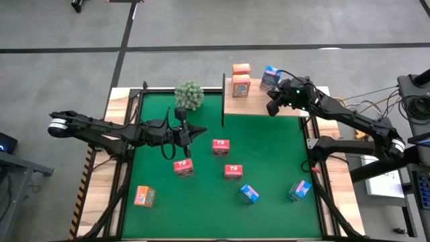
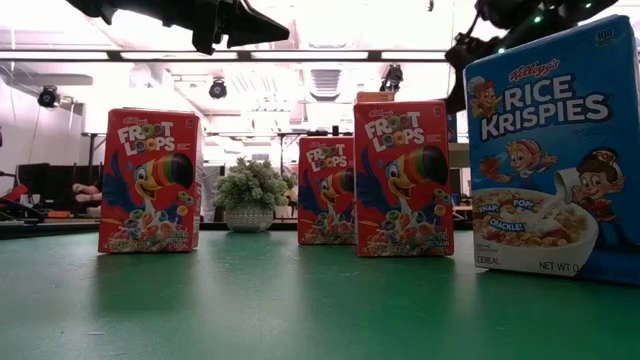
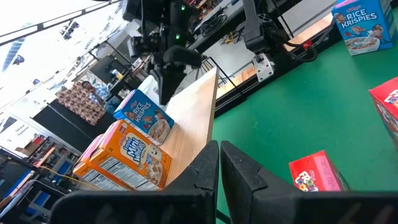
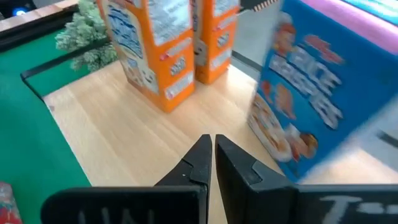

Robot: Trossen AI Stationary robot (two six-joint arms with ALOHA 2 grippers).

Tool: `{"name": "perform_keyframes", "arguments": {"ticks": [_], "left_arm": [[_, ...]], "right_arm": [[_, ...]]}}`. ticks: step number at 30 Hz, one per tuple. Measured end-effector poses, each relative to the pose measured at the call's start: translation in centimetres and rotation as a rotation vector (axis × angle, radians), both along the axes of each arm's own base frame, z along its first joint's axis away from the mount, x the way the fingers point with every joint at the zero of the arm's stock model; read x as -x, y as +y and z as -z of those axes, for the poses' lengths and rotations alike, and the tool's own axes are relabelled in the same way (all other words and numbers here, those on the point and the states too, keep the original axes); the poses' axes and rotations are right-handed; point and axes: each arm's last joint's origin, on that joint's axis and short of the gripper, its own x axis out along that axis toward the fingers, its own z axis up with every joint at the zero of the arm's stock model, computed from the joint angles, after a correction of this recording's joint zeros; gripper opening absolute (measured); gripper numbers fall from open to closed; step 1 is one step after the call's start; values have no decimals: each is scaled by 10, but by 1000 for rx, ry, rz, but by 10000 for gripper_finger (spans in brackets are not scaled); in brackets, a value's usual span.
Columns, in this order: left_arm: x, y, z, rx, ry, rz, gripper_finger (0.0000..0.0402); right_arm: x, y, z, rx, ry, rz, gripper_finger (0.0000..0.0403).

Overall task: Stack cereal on shelf
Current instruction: Put the top left blue cereal box on the shelf

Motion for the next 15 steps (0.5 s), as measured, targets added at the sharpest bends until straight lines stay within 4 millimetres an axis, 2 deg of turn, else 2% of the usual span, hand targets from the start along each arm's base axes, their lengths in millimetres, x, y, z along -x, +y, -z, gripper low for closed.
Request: {"name": "perform_keyframes", "arguments": {"ticks": [9,15], "left_arm": [[0,0,0,0,0,0,0],[0,0,0,0,0,0,0]], "right_arm": [[10,1,9,-74,9,229,12],[7,-8,9,-82,-47,218,12]]}}
